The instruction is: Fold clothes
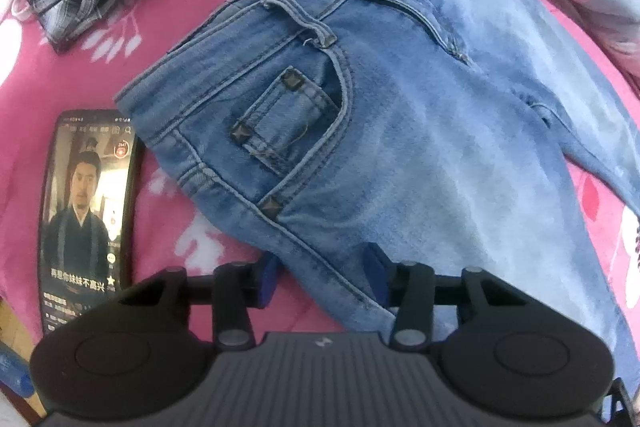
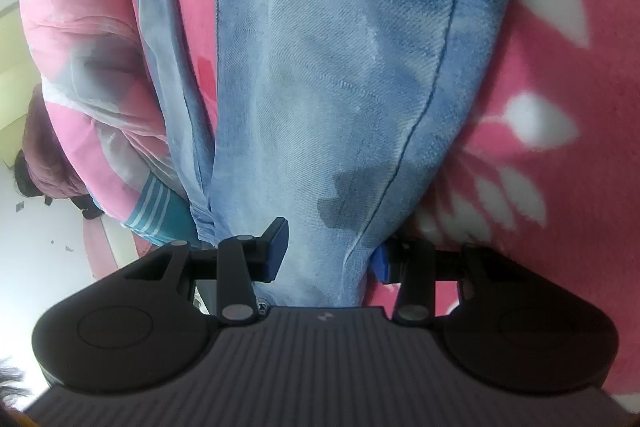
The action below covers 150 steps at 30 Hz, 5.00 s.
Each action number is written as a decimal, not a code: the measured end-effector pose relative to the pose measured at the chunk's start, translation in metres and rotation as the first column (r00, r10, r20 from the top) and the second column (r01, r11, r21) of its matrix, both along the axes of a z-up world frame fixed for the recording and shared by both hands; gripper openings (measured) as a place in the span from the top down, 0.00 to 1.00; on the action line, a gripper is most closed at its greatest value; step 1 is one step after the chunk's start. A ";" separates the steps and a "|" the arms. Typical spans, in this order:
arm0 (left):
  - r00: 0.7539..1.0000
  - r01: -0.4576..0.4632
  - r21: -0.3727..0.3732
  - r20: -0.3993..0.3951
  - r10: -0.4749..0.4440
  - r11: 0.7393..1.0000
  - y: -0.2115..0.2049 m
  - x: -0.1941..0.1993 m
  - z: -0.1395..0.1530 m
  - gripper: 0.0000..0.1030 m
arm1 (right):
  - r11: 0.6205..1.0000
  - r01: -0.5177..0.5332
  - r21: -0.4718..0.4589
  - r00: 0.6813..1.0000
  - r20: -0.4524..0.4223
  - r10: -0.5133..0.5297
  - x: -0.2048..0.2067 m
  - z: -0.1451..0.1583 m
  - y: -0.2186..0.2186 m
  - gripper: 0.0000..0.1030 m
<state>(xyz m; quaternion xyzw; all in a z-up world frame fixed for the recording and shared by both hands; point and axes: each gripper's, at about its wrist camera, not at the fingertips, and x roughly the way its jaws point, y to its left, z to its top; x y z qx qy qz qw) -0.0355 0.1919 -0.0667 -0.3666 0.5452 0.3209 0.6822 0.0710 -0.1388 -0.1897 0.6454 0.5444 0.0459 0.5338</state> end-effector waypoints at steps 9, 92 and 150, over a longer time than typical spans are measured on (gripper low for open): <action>0.999 0.004 0.033 -0.050 -0.003 0.999 -0.005 0.009 0.000 0.54 | 1.000 -0.020 -0.003 1.000 -0.001 0.020 0.007 0.003 0.005 0.61; 0.983 0.123 0.132 -0.153 -0.102 0.984 -0.037 0.036 0.007 0.52 | 0.999 -0.037 0.014 0.999 0.023 0.037 -0.008 0.001 -0.009 0.61; 0.893 0.010 0.488 0.389 -0.228 0.873 0.019 0.114 0.079 0.94 | 0.933 -0.111 -0.342 0.868 0.424 0.259 0.174 0.130 0.025 0.95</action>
